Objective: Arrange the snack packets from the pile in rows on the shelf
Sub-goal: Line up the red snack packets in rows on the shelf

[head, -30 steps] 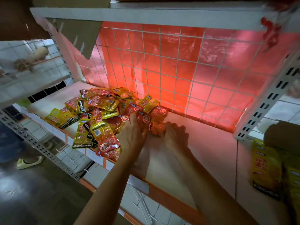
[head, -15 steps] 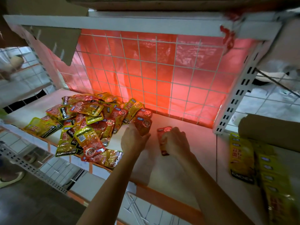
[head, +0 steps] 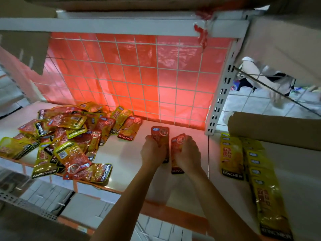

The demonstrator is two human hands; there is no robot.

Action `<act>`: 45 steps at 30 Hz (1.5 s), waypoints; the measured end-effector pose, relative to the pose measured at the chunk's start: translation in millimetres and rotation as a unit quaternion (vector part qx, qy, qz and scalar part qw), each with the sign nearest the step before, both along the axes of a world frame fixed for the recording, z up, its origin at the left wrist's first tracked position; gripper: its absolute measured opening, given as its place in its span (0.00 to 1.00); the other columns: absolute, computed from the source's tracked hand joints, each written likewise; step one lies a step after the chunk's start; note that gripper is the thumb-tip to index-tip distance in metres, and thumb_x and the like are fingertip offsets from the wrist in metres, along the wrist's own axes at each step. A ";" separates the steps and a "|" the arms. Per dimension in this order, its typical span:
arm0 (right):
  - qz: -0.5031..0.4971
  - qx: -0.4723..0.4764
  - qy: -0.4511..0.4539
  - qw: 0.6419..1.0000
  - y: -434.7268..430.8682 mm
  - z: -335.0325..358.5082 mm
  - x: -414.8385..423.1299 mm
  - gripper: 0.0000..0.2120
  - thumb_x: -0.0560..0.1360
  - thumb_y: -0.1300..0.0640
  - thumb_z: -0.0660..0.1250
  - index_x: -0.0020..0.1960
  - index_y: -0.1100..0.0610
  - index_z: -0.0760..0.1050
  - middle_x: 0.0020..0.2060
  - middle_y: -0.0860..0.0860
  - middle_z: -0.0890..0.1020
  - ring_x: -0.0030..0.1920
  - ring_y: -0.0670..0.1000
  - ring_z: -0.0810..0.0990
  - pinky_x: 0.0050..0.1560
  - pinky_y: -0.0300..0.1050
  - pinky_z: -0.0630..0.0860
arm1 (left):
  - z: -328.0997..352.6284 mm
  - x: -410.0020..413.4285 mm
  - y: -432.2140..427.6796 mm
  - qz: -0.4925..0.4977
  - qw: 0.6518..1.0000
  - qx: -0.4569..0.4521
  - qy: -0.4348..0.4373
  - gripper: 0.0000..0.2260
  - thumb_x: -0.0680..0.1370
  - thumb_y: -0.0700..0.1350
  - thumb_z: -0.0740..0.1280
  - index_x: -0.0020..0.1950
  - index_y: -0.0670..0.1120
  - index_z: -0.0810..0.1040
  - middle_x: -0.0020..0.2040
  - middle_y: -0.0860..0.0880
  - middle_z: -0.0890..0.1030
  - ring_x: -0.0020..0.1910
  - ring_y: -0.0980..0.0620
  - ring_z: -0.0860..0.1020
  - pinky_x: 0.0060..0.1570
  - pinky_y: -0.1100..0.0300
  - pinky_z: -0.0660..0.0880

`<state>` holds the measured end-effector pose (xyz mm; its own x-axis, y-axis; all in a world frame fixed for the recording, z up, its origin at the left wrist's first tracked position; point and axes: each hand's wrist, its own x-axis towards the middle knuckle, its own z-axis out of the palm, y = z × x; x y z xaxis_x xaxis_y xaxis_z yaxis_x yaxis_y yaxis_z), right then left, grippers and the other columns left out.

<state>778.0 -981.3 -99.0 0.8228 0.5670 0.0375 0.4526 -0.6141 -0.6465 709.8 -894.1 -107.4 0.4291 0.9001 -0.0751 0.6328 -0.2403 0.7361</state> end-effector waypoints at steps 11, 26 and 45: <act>-0.105 0.199 0.030 0.974 -108.9 24.5 60.9 0.28 0.77 0.58 0.64 0.75 0.51 0.60 0.64 0.54 0.76 0.63 0.57 0.75 0.63 0.51 0.70 | 23.2 70.0 -98.0 -0.078 0.986 -0.042 -0.142 0.23 0.74 0.54 0.71 0.65 0.48 0.69 0.57 0.49 0.80 0.54 0.47 0.80 0.57 0.51 0.76; -0.188 0.236 0.045 0.952 -298.4 25.4 157.3 0.24 0.77 0.57 0.61 0.72 0.49 0.63 0.59 0.51 0.78 0.50 0.46 0.74 0.51 0.39 0.69 | 34.8 175.5 -271.1 -0.133 0.962 -0.038 -0.235 0.12 0.80 0.44 0.61 0.64 0.47 0.74 0.52 0.50 0.80 0.51 0.50 0.78 0.47 0.62 0.70; -0.288 0.163 0.000 0.944 -491.9 19.9 225.3 0.29 0.75 0.65 0.59 0.75 0.54 0.60 0.35 0.51 0.78 0.34 0.52 0.76 0.35 0.44 0.71 | 9.5 252.4 -438.2 -0.226 0.939 -0.219 -0.142 0.06 0.77 0.48 0.68 0.40 0.50 0.79 0.41 0.50 0.84 0.42 0.51 0.83 0.44 0.56 0.80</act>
